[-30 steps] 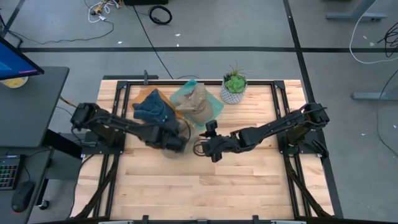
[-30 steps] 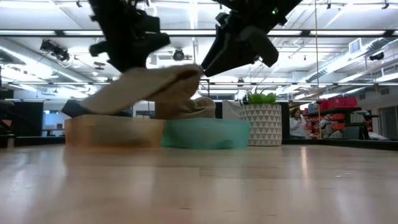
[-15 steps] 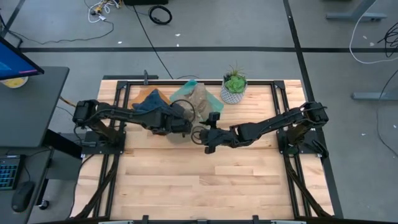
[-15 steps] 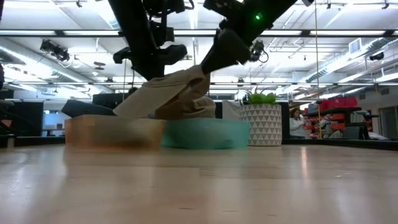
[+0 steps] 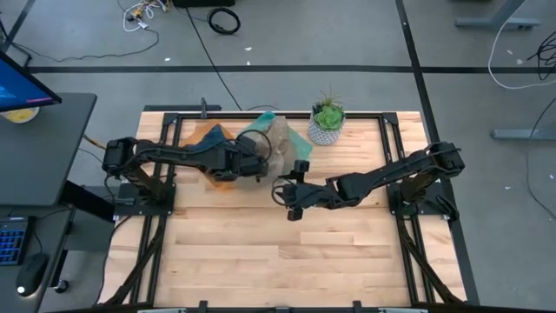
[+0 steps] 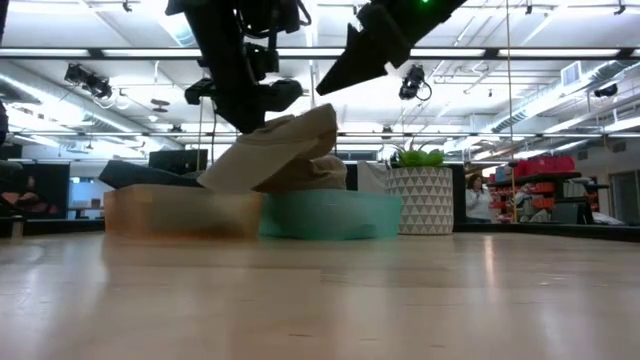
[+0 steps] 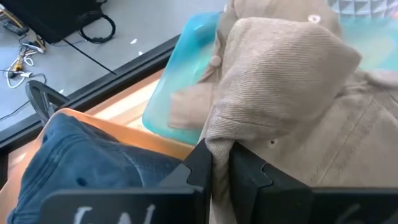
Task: Pick & Place hat
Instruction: Put the brown cap into the blue bin
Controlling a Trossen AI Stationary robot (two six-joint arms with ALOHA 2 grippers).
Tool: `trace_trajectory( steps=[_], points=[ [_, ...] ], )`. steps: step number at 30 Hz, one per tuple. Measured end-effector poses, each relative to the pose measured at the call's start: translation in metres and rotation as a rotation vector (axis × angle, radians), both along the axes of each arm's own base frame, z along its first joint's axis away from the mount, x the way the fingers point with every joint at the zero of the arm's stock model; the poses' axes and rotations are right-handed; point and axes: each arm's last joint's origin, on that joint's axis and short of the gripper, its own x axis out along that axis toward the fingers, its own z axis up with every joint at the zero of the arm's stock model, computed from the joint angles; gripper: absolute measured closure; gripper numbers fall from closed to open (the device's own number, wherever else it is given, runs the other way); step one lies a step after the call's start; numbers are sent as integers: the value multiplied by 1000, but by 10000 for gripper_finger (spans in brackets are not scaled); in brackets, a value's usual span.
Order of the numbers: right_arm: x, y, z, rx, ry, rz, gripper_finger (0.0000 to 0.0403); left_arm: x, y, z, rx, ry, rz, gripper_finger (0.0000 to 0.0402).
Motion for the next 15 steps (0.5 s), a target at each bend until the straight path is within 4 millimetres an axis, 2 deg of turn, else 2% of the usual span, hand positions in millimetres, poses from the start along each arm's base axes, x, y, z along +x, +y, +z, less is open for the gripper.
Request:
trace_trajectory(
  steps=[3, 8, 15],
  points=[
    [1, -3, 1, 3, -10, -7, 158, 2, 0, 1, 8, -6, -15, 362],
    [5, -21, 1, -17, -12, -48, 158, 9, -4, 4, 28, -52, -63, 364],
    [3, -52, -14, 55, 98, -123, 158, 20, -15, 11, 71, -101, -165, 363]
  ],
)
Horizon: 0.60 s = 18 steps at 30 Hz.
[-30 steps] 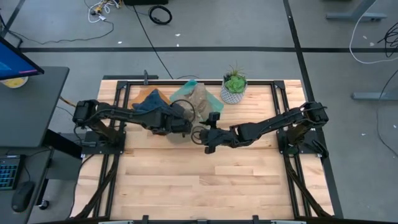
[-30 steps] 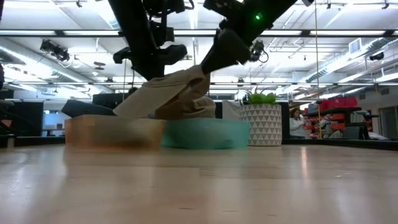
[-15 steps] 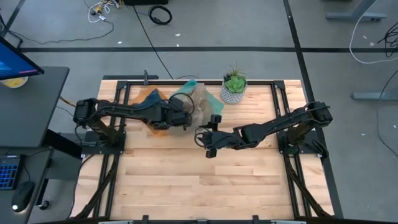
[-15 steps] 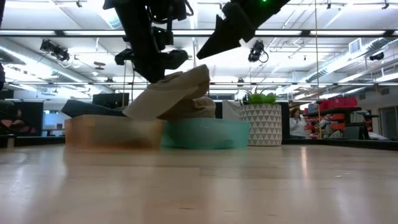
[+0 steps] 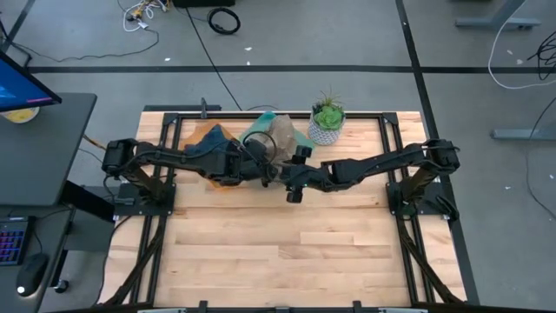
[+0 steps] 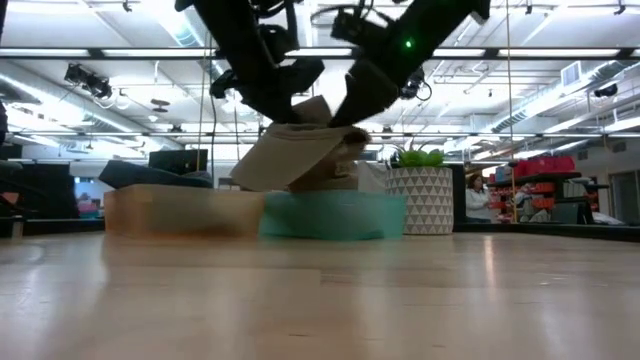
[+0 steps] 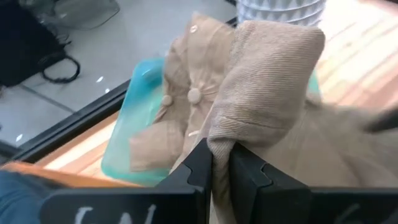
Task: Pick & Place hat
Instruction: Put the brown cap into the blue bin
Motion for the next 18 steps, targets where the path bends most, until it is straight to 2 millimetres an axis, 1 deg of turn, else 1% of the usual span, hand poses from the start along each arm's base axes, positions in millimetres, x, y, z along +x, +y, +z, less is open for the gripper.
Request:
trace_trajectory(
  steps=[4, 6, 8, 12, 14, 17, 18],
  points=[
    [-3, -10, -7, 52, 44, -52, 161, 2, -4, 1, 5, -6, -23, 363],
    [-4, -12, -7, 49, 56, -56, 172, 2, -6, 1, 5, -6, -28, 363],
    [-4, -13, -8, 57, 61, -57, 192, 2, -8, 1, 6, -8, -34, 363],
    [-2, -12, -7, 116, 55, 25, 253, 3, -11, 2, 7, -20, -46, 363],
    [-1, -10, -7, 128, 64, 76, 295, 3, -11, 2, 7, -19, -47, 363],
    [-1, -10, -7, 124, 73, 100, 368, 3, -11, 2, 7, -19, -45, 363],
    [-1, -10, -7, 117, 77, 106, 384, 3, -11, 2, 7, -19, -45, 363]
  ],
)
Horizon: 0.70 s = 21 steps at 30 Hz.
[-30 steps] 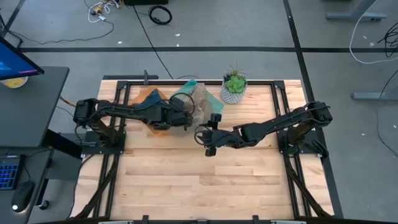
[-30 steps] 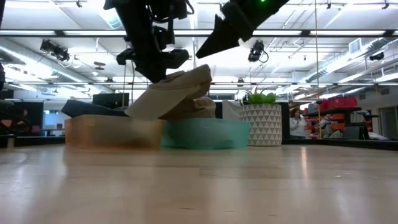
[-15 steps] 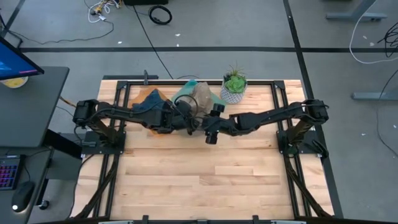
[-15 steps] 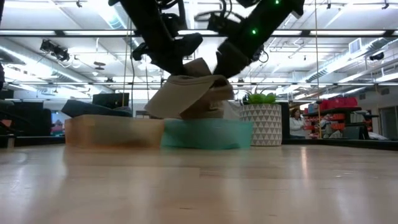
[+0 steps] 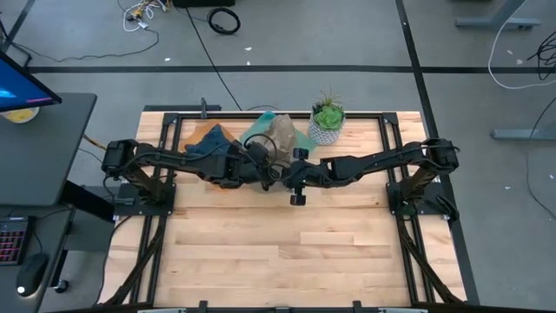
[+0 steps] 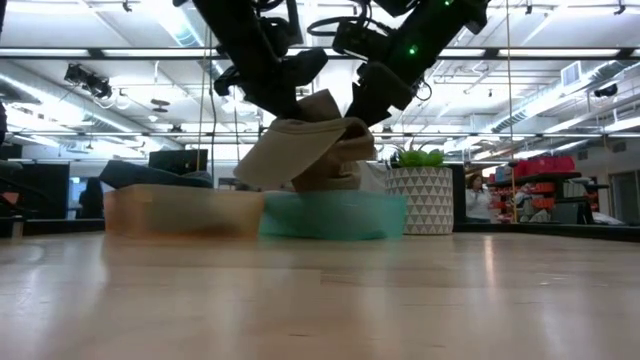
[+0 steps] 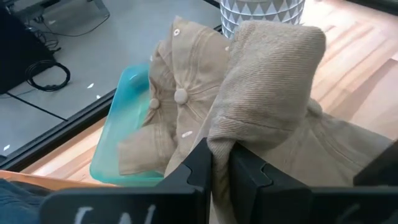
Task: Pick & Place hat
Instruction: Put the brown cap into the blue bin
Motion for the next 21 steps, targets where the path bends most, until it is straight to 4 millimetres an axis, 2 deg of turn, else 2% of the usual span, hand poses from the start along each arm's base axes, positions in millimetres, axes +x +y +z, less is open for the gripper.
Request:
trace_trajectory(
  steps=[10, 16, 21],
  points=[
    [-7, 0, 7, -100, 31, -5, 396, 0, 1, 0, 21, 28, -22, 350],
    [-13, 0, 15, -139, 48, 19, 398, 1, 1, 1, 18, 22, -23, 291],
    [-24, -4, 25, -263, 93, -40, 399, 0, -1, 3, 44, 53, -55, 238]
  ],
)
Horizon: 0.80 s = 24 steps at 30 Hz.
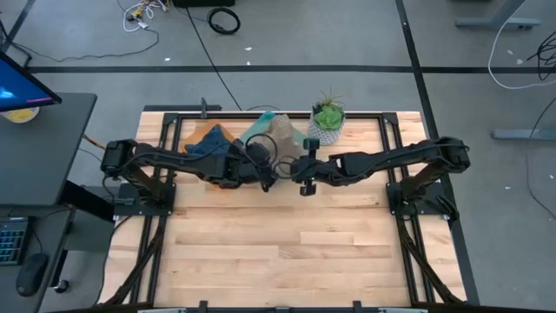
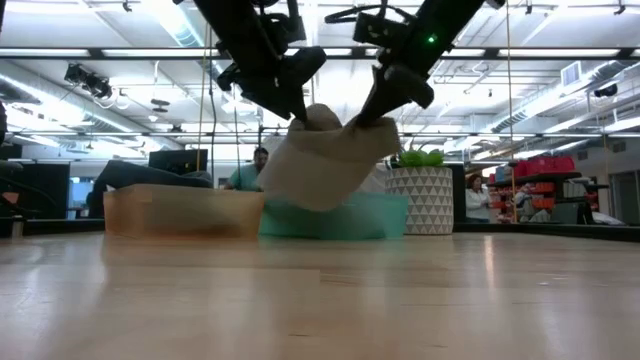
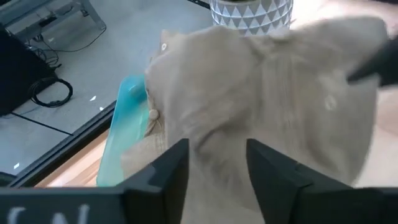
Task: Pick & Place hat
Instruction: Put the brown cap into the blue bin
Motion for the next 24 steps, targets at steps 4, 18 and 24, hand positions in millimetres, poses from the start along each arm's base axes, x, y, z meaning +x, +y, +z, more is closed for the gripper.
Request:
trace_trajectory(
  steps=[4, 18, 24],
  points=[
    [-10, -4, 7, -137, 64, -33, 400, -1, 0, 5, 40, 35, -43, 209],
    [-10, -19, 39, -485, 127, 83, 401, 16, -3, 22, 353, 239, -522, 193],
    [-8, -21, 40, -458, 97, 131, 401, 15, 14, 19, 327, 263, -495, 193]
  ],
)
